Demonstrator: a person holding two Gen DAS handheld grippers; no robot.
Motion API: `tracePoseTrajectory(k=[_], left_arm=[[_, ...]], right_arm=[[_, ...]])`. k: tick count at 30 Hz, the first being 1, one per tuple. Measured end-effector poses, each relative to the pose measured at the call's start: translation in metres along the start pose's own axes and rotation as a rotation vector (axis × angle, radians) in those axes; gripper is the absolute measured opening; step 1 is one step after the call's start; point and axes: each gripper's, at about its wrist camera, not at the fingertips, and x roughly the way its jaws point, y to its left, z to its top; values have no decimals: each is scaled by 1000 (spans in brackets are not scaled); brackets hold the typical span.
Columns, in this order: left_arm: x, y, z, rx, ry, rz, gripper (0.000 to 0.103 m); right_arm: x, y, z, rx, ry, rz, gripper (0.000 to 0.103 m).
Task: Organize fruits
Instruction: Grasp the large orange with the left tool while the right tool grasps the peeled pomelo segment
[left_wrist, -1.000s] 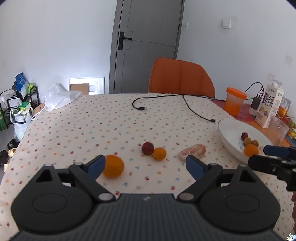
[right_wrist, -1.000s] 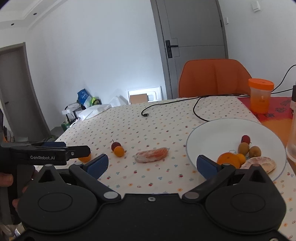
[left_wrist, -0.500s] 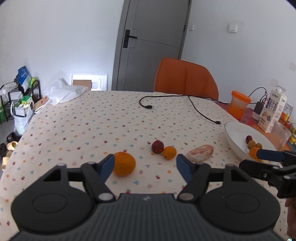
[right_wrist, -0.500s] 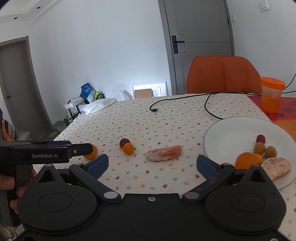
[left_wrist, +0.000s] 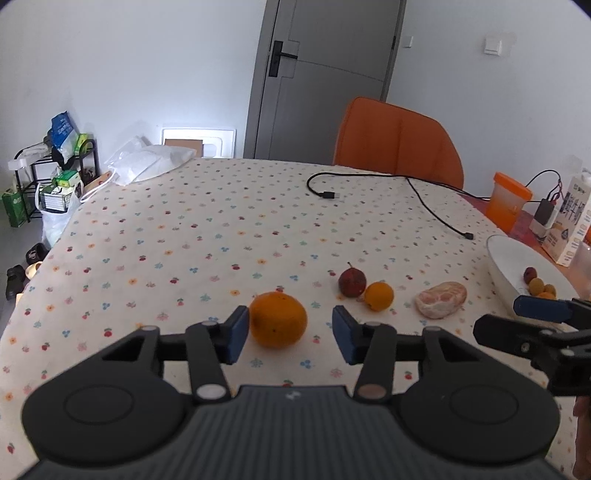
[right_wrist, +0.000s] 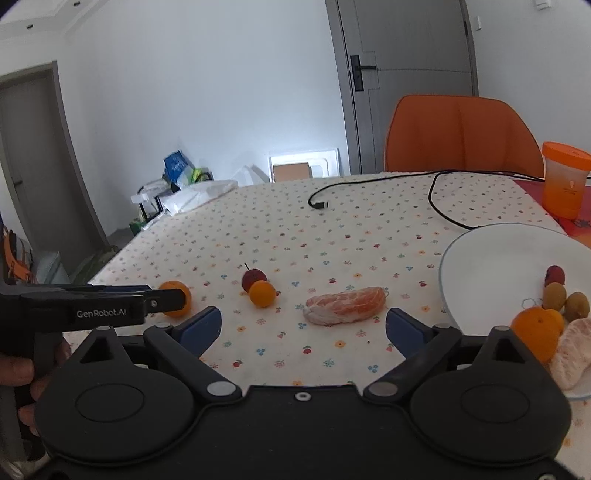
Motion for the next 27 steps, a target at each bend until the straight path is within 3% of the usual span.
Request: tracePoseTrajectory(k=[8, 27], left_arm=[[17, 2, 0, 2, 27, 34, 37], [23, 5, 2, -8, 24, 6, 37]], right_arm=[[29, -8, 6, -19, 43, -27, 87], [67, -3, 12, -126, 87, -103, 78]])
